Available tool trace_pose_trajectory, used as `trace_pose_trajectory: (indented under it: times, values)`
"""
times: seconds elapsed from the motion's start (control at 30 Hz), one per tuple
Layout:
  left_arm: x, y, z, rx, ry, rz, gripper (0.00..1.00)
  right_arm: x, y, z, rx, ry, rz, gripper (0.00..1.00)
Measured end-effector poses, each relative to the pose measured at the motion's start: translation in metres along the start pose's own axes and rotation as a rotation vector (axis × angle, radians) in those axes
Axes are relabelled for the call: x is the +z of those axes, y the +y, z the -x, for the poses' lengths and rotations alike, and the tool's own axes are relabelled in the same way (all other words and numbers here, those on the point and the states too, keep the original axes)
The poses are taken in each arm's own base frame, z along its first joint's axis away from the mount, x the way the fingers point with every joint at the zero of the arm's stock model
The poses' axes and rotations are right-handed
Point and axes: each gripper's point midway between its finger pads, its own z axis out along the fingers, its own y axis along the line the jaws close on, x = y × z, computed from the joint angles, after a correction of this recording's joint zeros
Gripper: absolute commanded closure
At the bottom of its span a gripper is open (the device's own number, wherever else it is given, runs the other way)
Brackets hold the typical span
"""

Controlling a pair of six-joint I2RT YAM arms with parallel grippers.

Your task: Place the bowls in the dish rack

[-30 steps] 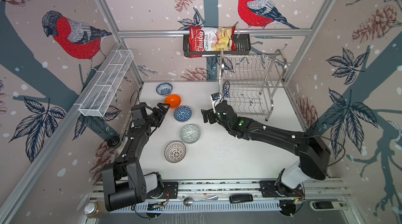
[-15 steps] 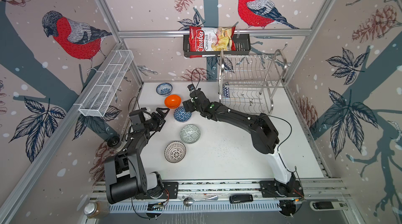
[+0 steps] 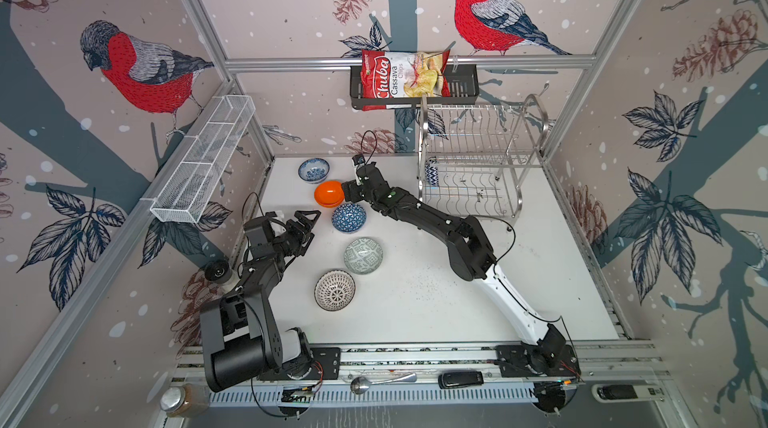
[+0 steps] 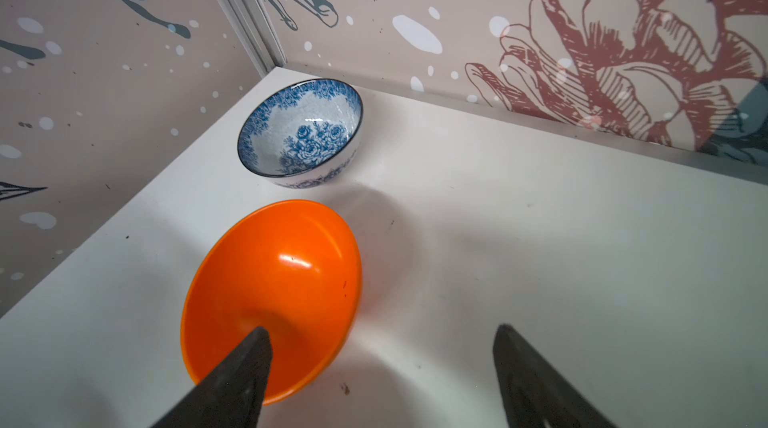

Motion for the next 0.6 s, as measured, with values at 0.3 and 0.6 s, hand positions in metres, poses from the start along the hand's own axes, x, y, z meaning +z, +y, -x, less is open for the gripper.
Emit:
trace_pose_trajectory:
  times: [0.3,0.6]
  values:
    - [-0.001,0.007,0.005,-0.046,-0.02,-0.008,0.02,0.02,0.002,-0.002,0.073,-0.041,0.077,0.23]
    - [0.006,-0.001,0.039,-0.01,-0.085,0.049,0.15,0.026,-0.001,-0.007,0.105,-0.039,0.117,0.23]
